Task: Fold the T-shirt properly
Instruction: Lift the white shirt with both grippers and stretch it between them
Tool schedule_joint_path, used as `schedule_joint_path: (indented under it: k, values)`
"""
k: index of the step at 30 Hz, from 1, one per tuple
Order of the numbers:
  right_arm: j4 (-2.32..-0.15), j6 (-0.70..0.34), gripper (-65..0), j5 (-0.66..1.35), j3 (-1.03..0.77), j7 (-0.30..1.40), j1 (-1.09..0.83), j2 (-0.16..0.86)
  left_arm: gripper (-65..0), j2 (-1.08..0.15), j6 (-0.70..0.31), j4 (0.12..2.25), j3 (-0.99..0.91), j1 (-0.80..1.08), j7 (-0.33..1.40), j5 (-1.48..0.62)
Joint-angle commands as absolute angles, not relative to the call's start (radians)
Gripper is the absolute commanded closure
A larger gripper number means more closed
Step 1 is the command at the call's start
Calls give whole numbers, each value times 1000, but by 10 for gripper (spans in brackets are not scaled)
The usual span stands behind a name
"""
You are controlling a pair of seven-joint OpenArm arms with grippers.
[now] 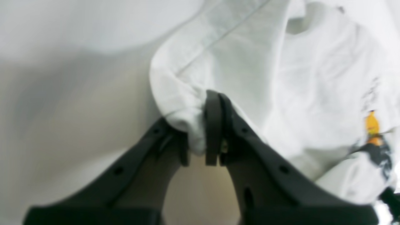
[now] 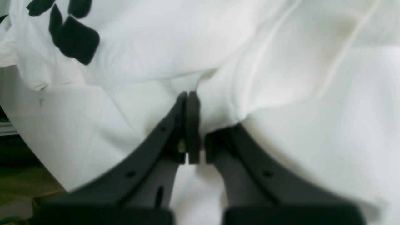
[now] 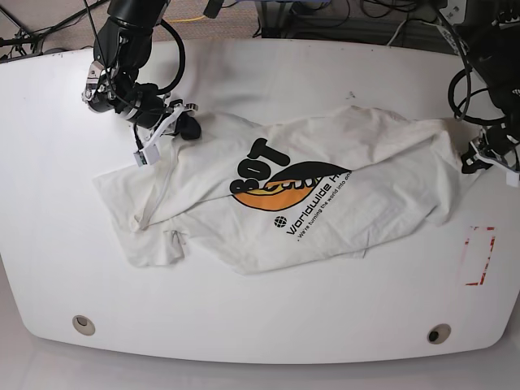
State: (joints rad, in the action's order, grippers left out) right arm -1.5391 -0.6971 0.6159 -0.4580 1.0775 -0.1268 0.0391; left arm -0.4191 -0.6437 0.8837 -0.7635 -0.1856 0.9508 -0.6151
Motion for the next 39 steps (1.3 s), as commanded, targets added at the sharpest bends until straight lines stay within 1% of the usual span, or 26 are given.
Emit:
schedule_joint_path:
  k: [1, 6, 12, 17, 21, 29, 34, 36, 39]
  values:
    - [-1590, -698, 0, 662, -507, 1070, -145, 59, -43, -472, -645, 984, -768, -173, 931, -638]
    - [-1613, -698, 0, 740, -570, 1129, -183, 87, -43, -495, -645, 1190, -766, -97, 947, -636]
    - [-1620, -698, 0, 863, -651, 1178, -229, 116, -43, -524, -645, 1414, -707, -19, 966, -638]
    - [-1699, -698, 0, 938, -714, 1194, -303, 160, -43, -530, -645, 1630, -694, 87, 966, -638]
    - [-1771, -698, 0, 1007, -740, 1210, -371, 196, -43, -532, -645, 1753, -673, 134, 980, -636]
    - [-1822, -698, 0, 1106, -834, 1250, -484, 208, -43, -529, -647, 1902, -642, 223, 986, -638]
    - [-1822, -698, 0, 1153, -866, 1251, -552, 208, -43, -527, -647, 1916, -642, 259, 986, -639]
    - [-1824, -698, 0, 1175, -868, 1251, -590, 209, -43, -527, -647, 1916, -644, 300, 986, -639]
    - [-1824, -698, 0, 1208, -868, 1251, -639, 231, -43, -527, -647, 1916, -647, 340, 984, -639]
